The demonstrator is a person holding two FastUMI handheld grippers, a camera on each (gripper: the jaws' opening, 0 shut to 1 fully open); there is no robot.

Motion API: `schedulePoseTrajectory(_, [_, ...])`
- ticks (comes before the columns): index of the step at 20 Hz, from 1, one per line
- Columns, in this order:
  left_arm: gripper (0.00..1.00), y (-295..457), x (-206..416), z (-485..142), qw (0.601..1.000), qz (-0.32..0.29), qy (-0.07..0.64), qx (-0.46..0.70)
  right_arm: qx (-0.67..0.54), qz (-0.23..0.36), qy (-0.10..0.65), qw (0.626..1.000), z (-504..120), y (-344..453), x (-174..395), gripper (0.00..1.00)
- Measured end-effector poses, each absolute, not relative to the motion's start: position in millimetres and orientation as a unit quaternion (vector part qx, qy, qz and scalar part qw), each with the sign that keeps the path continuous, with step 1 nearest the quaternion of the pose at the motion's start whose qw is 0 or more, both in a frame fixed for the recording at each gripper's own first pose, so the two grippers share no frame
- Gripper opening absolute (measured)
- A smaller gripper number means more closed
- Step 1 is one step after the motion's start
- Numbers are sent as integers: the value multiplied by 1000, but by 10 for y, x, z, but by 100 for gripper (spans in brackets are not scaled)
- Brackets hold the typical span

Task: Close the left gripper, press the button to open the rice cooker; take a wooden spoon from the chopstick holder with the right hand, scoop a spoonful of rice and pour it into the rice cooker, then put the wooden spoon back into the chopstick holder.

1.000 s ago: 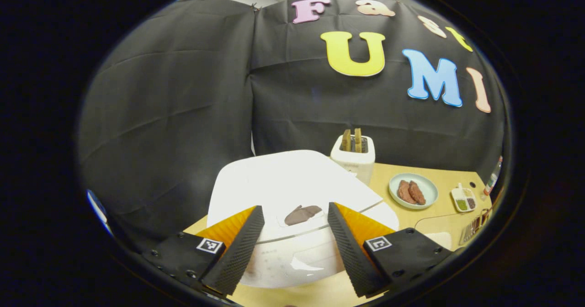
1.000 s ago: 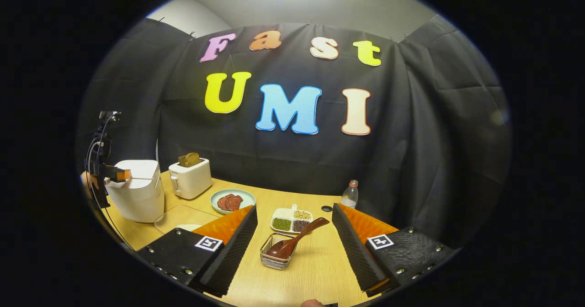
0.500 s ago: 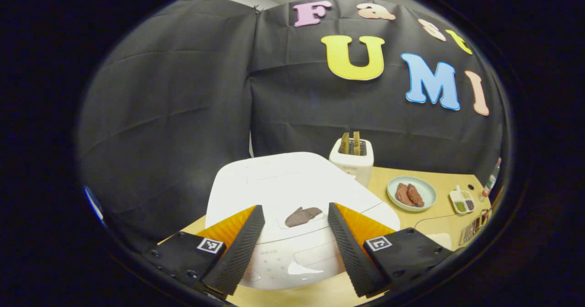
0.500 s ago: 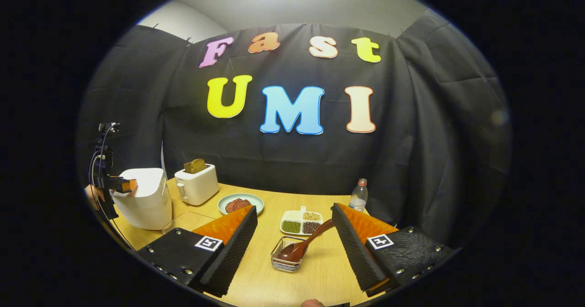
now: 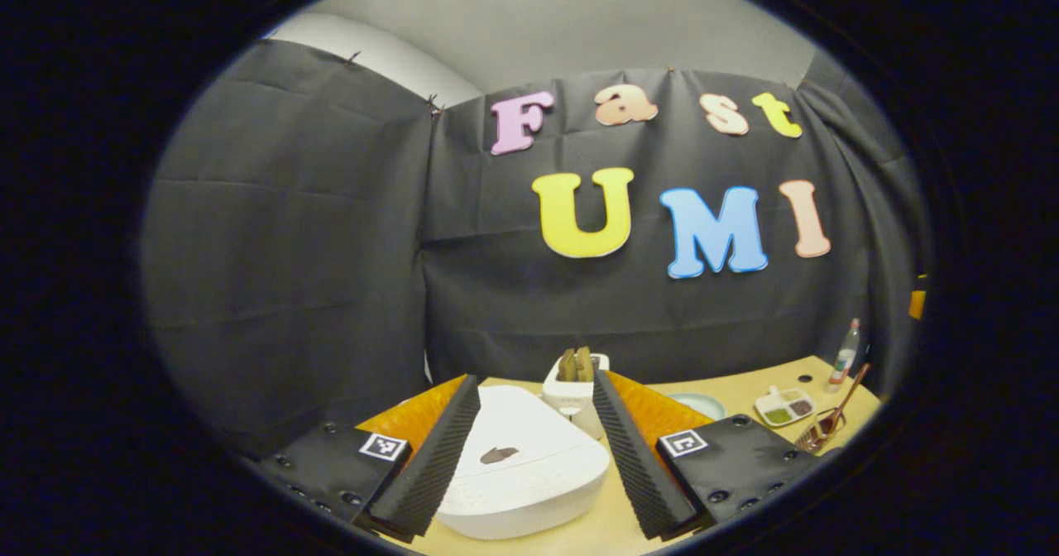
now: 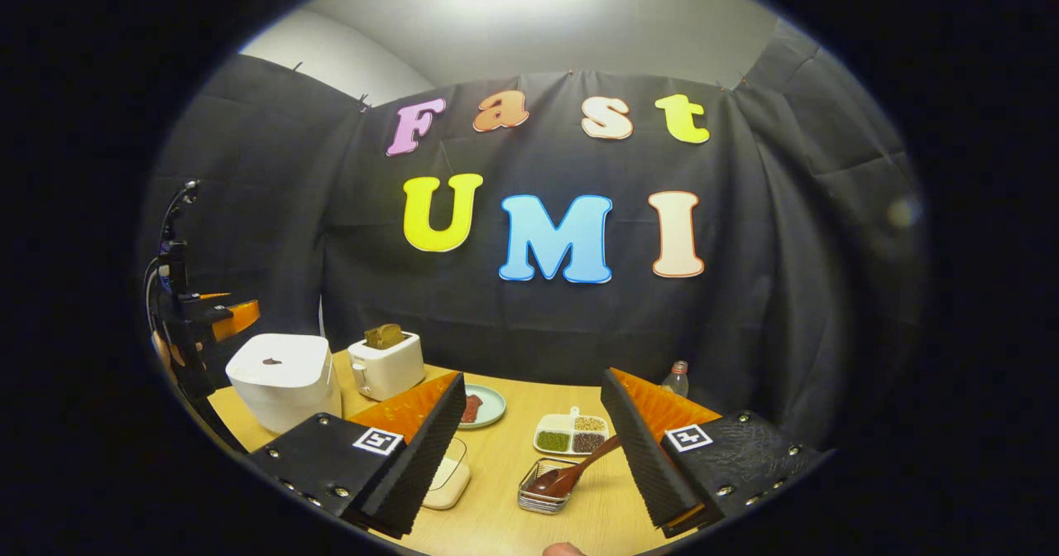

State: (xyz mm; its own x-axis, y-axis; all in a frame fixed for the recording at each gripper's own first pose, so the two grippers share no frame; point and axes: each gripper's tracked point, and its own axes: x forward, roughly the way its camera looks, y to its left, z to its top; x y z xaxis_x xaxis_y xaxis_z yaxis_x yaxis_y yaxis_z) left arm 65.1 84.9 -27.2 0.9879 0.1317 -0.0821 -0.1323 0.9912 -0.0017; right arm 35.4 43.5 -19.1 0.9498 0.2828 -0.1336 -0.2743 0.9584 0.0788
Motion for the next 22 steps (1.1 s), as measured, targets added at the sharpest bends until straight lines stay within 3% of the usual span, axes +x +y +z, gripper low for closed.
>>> schedulePoseTrajectory(5, [98, 560, 114, 100, 999, 51, 4, -3, 25, 142, 49, 988, -61, 366, 284, 99])
schedulePoseTrajectory(7, [90, 525, -78, 179, 999, 53, -6, -10, 36, 137, 43, 989, -33, 333, 258, 99])
schedulePoseTrajectory(8, [98, 523, -151, 199, 998, 55, -11, -9, 41, 134, 41, 989, -22, 303, 248, 99])
schedulePoseTrajectory(13, [94, 470, -317, 238, 998, 53, -19, -19, 40, 137, 38, 989, -14, 330, 196, 99])
schedulePoseTrajectory(14, [98, 474, -341, 246, 998, 54, -19, -25, 39, 138, 34, 989, 15, 343, 196, 99])
schedulePoseTrajectory(22, [99, 485, -315, 248, 999, 39, -18, -30, 31, 135, 19, 990, 103, 434, 148, 99])
